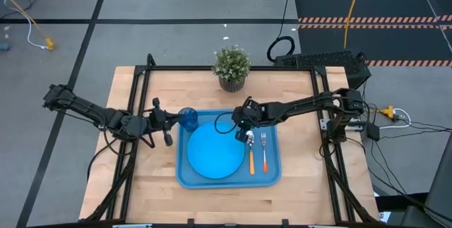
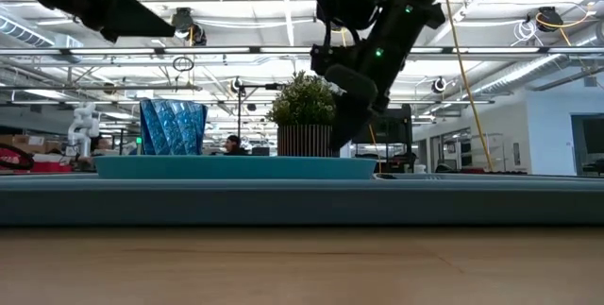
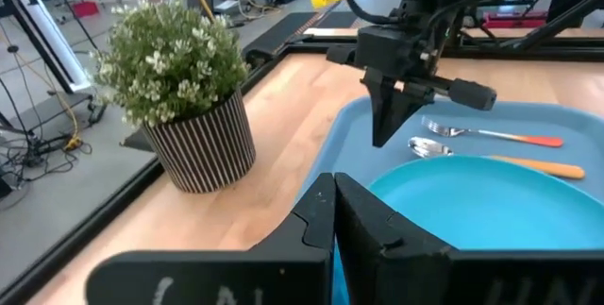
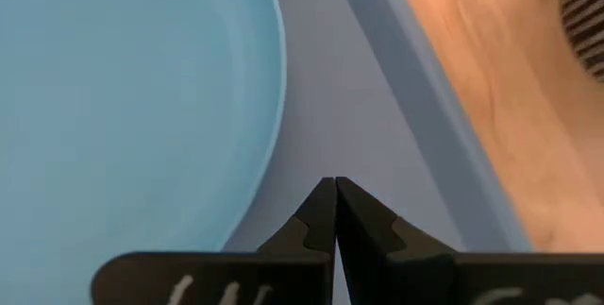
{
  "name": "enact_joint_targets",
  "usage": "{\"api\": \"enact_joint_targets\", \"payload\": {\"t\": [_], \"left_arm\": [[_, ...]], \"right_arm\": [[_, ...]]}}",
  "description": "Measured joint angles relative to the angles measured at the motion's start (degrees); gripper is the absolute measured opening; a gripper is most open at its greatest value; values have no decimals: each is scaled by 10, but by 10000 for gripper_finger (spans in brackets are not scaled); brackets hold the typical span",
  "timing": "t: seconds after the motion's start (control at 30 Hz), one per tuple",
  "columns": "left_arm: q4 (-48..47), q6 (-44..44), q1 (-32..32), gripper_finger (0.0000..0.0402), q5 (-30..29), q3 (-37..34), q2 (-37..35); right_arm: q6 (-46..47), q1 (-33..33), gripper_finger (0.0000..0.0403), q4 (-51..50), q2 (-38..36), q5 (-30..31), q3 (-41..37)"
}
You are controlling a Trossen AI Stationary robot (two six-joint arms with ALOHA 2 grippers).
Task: Pick and place plate/cup/fork/spoon on tray
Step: Adjust the blue plate on the blue tray
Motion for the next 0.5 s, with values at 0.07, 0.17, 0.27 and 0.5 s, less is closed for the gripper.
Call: {"api": "enact_joint_targets", "payload": {"t": [0.07, 0.17, 0.27, 0.5], "left_arm": [[0, -5, 0, 4, -2, -6, -1], [1, -5, 0, 4, -3, -8, -1], [1, -4, 0, 5, -3, -8, -1], [-2, -3, 0, 6, -3, -8, -1]], "right_arm": [[9, 0, 0, -1, 0, -1, -6], [16, 0, 0, 14, 0, -1, -15], [22, 0, 0, 51, 0, -16, -26], [36, 1, 0, 94, 0, -14, -53]]}}
